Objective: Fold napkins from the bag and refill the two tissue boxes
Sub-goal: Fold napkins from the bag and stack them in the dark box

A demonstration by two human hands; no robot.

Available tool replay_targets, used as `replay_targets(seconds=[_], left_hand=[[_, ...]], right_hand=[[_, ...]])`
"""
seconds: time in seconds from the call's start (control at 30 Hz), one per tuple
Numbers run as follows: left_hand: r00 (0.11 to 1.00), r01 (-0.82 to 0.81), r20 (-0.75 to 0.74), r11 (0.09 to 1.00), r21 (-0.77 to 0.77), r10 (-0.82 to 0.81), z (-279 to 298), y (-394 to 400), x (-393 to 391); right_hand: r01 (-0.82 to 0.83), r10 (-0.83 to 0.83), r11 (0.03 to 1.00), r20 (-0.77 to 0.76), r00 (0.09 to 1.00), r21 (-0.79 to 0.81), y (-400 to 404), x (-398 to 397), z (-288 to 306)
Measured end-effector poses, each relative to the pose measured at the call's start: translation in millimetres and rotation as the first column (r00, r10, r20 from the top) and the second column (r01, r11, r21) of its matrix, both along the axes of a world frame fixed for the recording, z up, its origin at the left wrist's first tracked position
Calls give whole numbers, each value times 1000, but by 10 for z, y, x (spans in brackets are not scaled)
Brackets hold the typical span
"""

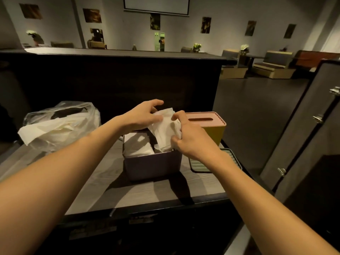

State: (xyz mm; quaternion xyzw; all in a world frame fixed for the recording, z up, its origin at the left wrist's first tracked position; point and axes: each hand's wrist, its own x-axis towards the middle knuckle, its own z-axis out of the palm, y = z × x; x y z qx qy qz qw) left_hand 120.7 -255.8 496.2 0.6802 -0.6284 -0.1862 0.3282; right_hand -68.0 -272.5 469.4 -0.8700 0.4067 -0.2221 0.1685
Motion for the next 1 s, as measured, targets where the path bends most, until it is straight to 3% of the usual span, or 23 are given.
replay_targets(seconds=[0.2, 0.43, 0.63, 0.73, 0.8, 0.9, 1.0], left_hand=[[937, 26, 348, 999, 47, -41, -100, -61, -88], [756, -11, 653, 998, 65, -34, -204, 45, -225], [679, 40, 732, 998, 42, -58, -244, 82, -211], [646, 30, 763, 1000, 0, -19, -182, 49, -174], [675, 29, 738, 999, -24, -2, -114, 23, -154], [747, 54, 656, 993, 105, -110, -52, -39, -123], [752, 67, 628, 970, 232, -202, -100, -111, -137]], right_hand=[[9, -3, 1000, -270, 963, 22, -49, 123, 71], [-97, 105, 994, -609, 786, 46, -94, 372, 250], [-145, 142, 987, -765, 628, 64, -74, 555, 326], [-180, 145, 983, -778, 611, 42, -43, 538, 358], [-177, 109, 984, -763, 637, -7, -18, 500, 389], [-217, 79, 971, -732, 677, -96, 17, 468, 432], [-273, 136, 960, -761, 634, -55, 51, 456, 413]])
